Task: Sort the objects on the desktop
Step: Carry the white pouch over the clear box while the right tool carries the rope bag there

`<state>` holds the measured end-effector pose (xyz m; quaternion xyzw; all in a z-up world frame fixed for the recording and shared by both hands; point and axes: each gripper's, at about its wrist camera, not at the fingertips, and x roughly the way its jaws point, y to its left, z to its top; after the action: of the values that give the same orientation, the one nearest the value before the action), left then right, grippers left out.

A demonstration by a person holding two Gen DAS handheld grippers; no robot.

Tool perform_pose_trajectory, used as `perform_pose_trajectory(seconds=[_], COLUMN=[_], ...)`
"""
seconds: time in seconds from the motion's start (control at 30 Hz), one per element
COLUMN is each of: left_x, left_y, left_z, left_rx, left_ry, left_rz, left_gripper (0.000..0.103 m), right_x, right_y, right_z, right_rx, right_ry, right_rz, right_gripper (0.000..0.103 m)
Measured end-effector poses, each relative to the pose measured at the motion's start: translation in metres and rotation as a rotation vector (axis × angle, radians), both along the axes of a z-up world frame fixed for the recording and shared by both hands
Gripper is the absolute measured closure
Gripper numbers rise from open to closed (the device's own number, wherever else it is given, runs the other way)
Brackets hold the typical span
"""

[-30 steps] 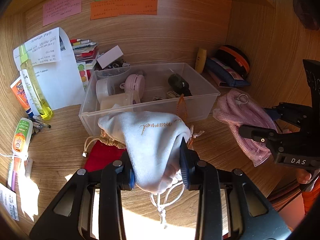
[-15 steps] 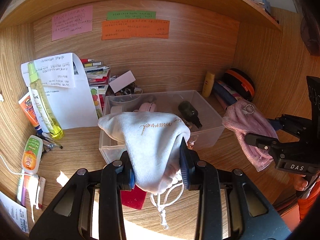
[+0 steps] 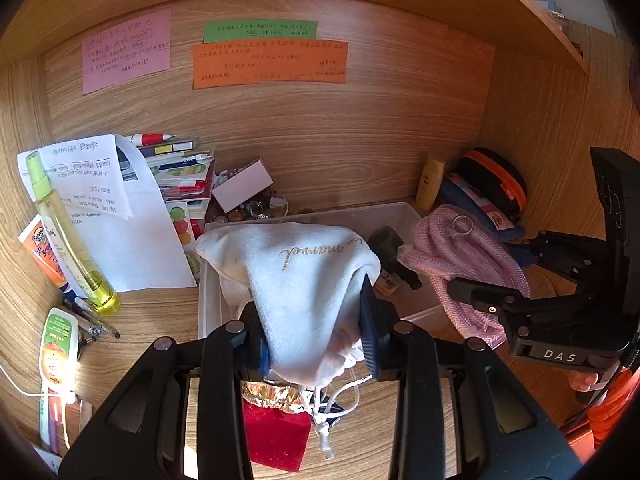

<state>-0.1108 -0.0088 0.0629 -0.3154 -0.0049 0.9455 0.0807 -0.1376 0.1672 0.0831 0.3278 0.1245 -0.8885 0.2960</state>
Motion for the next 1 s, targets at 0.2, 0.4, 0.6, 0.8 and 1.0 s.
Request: perform_pose_trajectory(seconds=[0.2, 0.4, 0.6, 0.8, 1.0], left_x=[-0.026, -0.047, -0.063, -0.067, -0.07], left_y=[-0.004, -0.009, -0.011, -0.009, -0.01], left_z=[0.0, -0.014, -0.031, -0.036, -0.041], left_rx=[-0.01, 0.002, 0.012, 0.002, 0.001], left_ry=[-0.016, -0.058, -0.104, -0.096, -0.099], left_rz=[0.006, 0.017, 0.013, 0.004, -0.003], left_gripper=[0.069, 0.069, 0.069, 0.068, 0.066], right_x=[-0.024, -0.041, -0.055, -0.068, -0.078], right_y=[-0.012, -0.024, -0.034, -0.038, -0.041], right_z=[-0.001, -0.006, -0.019, -0.032, -0.049], right_rx=[-0.001, -0.009, 0.014, 0.026, 0.036], right_ry=[-0.008, -0.027, -0.047, -0.074, -0.127], right_rz=[0.002, 0.014, 0.021, 0.011, 0.014], right_gripper=[0.055, 0.055, 0.055, 0.055, 0.055])
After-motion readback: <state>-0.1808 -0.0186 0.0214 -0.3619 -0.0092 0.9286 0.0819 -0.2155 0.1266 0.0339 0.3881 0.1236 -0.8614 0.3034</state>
